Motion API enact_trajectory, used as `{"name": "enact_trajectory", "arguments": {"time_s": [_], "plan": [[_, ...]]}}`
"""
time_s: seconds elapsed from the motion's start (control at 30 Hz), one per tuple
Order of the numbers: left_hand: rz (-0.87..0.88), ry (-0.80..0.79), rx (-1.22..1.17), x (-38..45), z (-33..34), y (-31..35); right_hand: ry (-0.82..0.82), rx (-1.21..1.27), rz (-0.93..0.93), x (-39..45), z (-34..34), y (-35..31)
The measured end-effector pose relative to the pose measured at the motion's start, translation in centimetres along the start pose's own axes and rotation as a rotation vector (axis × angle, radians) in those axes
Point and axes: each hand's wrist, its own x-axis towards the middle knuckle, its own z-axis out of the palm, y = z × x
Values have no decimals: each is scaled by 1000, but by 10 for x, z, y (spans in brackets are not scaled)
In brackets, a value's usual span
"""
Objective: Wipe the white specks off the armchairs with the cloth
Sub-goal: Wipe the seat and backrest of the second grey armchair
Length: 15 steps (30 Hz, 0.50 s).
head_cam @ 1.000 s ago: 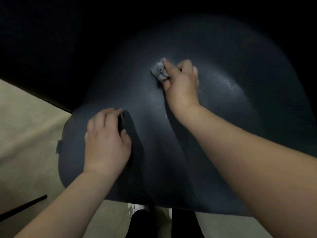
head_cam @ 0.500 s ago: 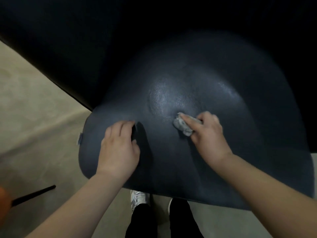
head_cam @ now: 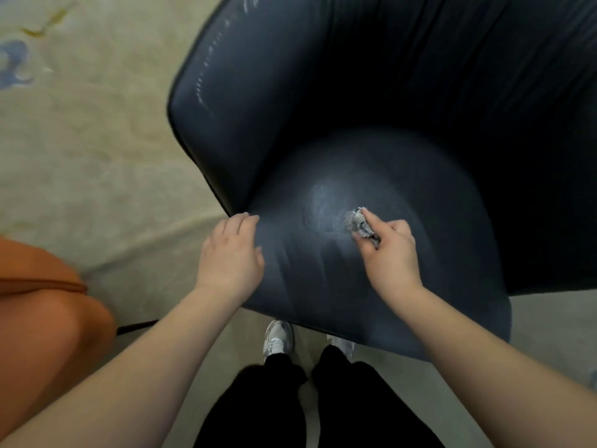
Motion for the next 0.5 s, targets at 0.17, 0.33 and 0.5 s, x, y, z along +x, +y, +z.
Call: {"name": "enact_trajectory", "arguments": {"time_s": [0.17,0.33,0.5], "plan": [[-13,6,16,-21,-52,-9,0,61,26,-18,-35,-47],[10,-26,38,-15,-96,-40,45,114,79,-26,-32,-98],[99,-30,52,18,-144,-94,136,169,146,-28,1,-158]]}}
